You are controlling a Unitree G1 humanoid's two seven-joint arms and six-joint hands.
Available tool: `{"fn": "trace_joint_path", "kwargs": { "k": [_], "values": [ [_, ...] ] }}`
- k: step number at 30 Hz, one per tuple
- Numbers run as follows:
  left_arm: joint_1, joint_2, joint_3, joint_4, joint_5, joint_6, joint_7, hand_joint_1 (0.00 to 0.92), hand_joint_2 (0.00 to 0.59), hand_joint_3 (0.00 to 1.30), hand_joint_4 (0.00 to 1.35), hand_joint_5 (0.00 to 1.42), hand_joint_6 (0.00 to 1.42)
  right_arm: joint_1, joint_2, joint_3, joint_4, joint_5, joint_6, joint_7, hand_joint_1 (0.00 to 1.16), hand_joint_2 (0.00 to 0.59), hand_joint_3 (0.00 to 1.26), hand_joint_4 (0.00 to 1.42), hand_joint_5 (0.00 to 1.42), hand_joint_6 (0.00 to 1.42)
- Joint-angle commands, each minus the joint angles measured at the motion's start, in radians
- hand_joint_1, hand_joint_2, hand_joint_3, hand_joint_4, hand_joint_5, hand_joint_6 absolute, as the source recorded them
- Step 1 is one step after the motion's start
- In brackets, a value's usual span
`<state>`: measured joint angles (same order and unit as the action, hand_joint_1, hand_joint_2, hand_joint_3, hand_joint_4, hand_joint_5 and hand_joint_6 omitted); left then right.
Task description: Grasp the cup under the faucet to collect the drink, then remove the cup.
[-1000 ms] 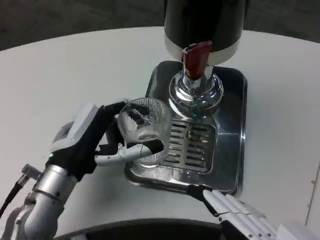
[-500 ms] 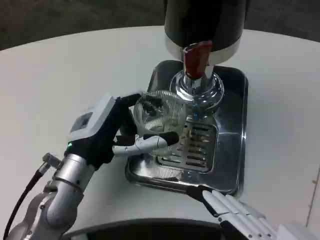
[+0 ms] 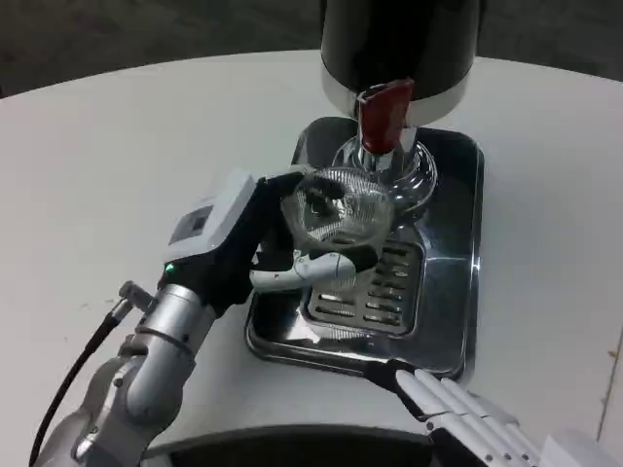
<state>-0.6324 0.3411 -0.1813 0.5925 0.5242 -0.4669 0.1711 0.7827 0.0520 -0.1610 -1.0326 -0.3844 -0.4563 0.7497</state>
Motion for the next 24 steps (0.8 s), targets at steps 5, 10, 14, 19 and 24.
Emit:
{"fn": "trace_joint_path", "kwargs": {
  "k": [5,10,14,19,24],
  "values": [
    [-0.001,-0.009,-0.029,-0.005,0.002,0.015,-0.018,0.673,0.231,0.72,0.78,0.99,0.99,0.018,0.004,-0.002,-0.015,0.014,0.013,-0.014,0.75,0.488,0.04,0.0,0.0,0.0],
    [-0.001,-0.009,-0.043,-0.012,0.003,0.013,-0.019,0.673,0.232,0.72,0.78,0.99,0.99,0.021,0.004,-0.001,-0.015,0.014,0.015,-0.016,0.75,0.488,0.04,0.0,0.0,0.0],
    [-0.005,-0.013,-0.056,-0.015,0.004,0.013,-0.021,0.673,0.232,0.72,0.78,0.99,0.99,0.025,0.003,-0.003,-0.015,0.017,0.015,-0.019,0.75,0.488,0.04,0.0,0.0,0.0],
    [-0.006,-0.016,-0.064,-0.021,0.005,0.017,-0.021,0.673,0.232,0.72,0.78,0.99,0.99,0.036,-0.002,-0.012,-0.015,0.026,0.014,-0.027,0.75,0.488,0.04,0.0,0.0,0.0],
    [-0.005,-0.014,-0.071,-0.027,0.007,0.018,-0.022,0.673,0.232,0.72,0.78,0.99,0.97,0.039,-0.004,-0.014,-0.015,0.032,0.015,-0.03,0.75,0.485,0.04,0.0,0.0,0.0]
  ]
}}
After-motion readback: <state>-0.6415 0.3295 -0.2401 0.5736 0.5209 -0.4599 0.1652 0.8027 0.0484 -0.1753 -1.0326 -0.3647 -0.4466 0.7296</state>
